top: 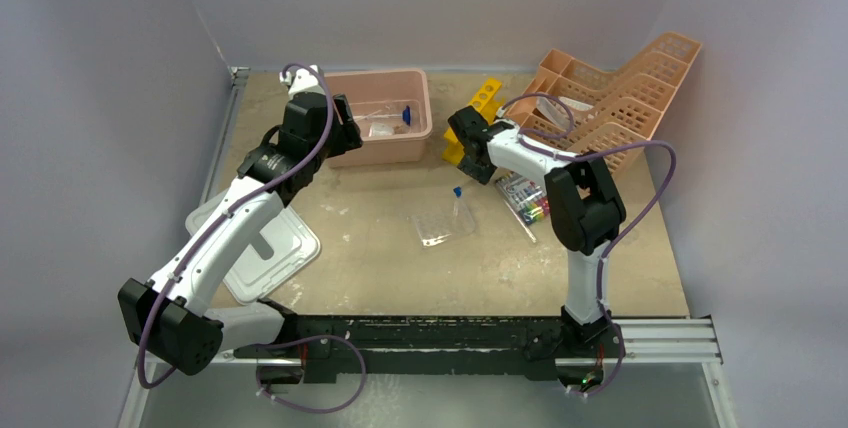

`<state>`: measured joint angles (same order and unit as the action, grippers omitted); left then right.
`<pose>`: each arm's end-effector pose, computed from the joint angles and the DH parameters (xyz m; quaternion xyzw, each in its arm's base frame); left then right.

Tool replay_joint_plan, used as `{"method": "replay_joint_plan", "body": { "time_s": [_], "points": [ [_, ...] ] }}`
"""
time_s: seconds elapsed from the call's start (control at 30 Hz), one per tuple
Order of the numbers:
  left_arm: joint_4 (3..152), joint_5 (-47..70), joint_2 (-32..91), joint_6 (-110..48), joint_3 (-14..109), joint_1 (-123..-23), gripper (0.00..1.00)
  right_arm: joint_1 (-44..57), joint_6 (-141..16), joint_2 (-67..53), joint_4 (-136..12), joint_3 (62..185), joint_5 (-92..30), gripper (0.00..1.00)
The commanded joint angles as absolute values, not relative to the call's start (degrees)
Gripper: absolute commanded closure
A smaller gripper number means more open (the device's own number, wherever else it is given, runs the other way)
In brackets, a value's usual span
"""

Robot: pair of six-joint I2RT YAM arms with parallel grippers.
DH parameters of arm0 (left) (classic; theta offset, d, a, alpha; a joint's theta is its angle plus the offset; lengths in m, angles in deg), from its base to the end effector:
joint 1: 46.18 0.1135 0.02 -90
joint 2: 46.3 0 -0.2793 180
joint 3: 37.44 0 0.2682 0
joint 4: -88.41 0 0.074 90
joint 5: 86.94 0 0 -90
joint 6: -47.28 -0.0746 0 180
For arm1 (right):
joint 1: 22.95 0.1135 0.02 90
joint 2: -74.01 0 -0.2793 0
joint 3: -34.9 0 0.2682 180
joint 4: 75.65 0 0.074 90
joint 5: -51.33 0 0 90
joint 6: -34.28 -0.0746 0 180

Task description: Organize the chemistry lab equipment

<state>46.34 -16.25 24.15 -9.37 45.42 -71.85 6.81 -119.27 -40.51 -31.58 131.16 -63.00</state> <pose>0.2937 -0.1138 0.3629 -0.1412 0.8447 -0.1179 0.5026 0.4116 0.1999 0.1578 0.3241 0.8936 0.0296 0.3093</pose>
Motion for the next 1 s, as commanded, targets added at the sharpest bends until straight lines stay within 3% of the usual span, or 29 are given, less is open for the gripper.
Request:
{"method": "replay_joint_plan", "body": {
  "time_s": [0.0, 0.33, 0.6, 0.97],
  "points": [
    [48.67, -17.06, 22.43, -9.93, 47.08, -71.76, 0.38, 5.80, -121.69, -41.61, -32.26, 131.47, -63.35, 0.62],
    [48.87, -17.15, 21.55, -9.76, 46.77, -71.76, 0.38, 4.56, -123.02, -43.51, -31.70, 131.48, -62.31, 0.72],
    [48.68, -16.96, 21.36, -10.02, 47.10, -71.76, 0.38, 3.46, -120.27, -42.08, -32.91, 132.29, -63.77, 0.87],
    [54.97, -4.55, 20.41, -9.09, 45.81, -71.76, 0.33, 2.27, -111.66, -32.16, -34.74, 133.74, -67.91, 0.89]
  ]
}}
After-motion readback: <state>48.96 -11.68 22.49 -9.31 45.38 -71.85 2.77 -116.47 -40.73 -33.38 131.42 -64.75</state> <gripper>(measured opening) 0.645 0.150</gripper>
